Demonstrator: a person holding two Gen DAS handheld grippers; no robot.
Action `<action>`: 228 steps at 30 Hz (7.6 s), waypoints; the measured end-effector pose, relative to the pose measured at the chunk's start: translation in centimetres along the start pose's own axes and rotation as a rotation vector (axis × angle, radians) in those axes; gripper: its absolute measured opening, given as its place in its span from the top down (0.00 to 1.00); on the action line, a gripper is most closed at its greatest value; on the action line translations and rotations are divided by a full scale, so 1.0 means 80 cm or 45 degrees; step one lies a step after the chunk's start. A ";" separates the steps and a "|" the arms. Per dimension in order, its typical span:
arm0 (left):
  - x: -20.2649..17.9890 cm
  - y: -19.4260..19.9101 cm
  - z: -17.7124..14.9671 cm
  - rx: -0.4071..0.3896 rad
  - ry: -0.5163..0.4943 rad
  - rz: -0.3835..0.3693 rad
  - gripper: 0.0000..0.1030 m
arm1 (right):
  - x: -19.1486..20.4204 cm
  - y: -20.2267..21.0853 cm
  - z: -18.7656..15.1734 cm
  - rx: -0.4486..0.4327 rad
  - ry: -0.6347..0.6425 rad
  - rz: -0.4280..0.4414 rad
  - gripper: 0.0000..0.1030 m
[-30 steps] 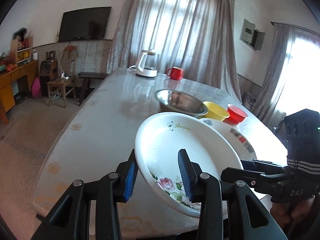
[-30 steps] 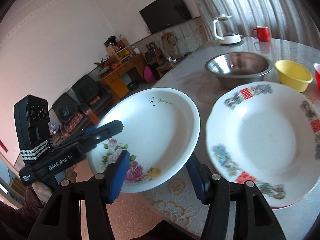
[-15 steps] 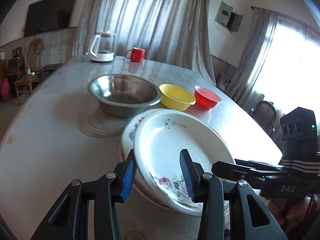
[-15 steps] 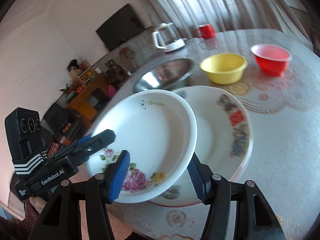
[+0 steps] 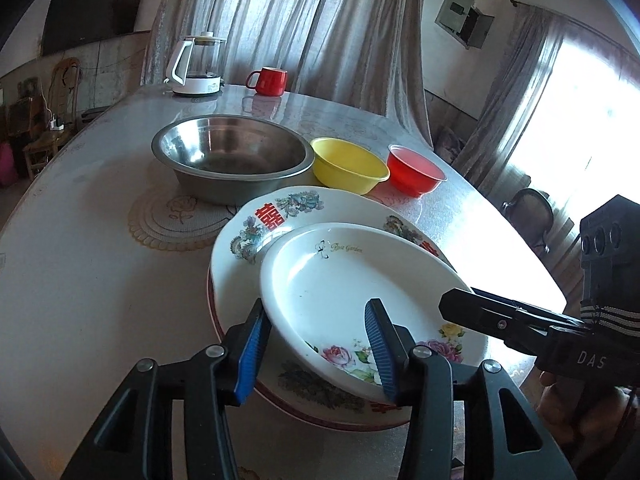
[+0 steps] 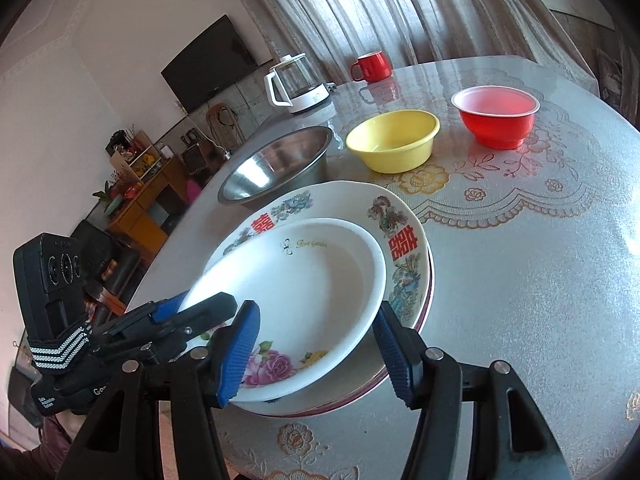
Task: Organize plates and bowls
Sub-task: 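Lower the pink-rose plate onto the red-character plate and open the left tool, then move the left tool to the steel bowl and grip its rim, then lift the steel bowl with the left tool and carry it toward the plate stack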
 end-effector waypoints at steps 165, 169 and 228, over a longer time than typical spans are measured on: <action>0.195 0.143 -0.093 -0.124 0.571 0.497 0.60 | 0.195 -0.145 -0.047 0.488 0.539 0.240 0.54; 0.208 0.140 -0.091 -0.130 0.600 0.512 0.59 | 0.194 -0.141 -0.054 0.467 0.505 0.241 0.53; 0.129 0.167 -0.057 -0.223 0.367 0.494 0.66 | 0.172 -0.087 -0.027 0.238 0.428 0.383 0.56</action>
Point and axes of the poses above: each gripper's, at about its wrist camera, not at the fingertips, and y roughly against the way its jaws point, x to its left, z to its top, the point moved 5 cm from there along -y, roughly the way its jaws point, and after that the axes turned 8 degrees about -y, right-handed, at the moved point
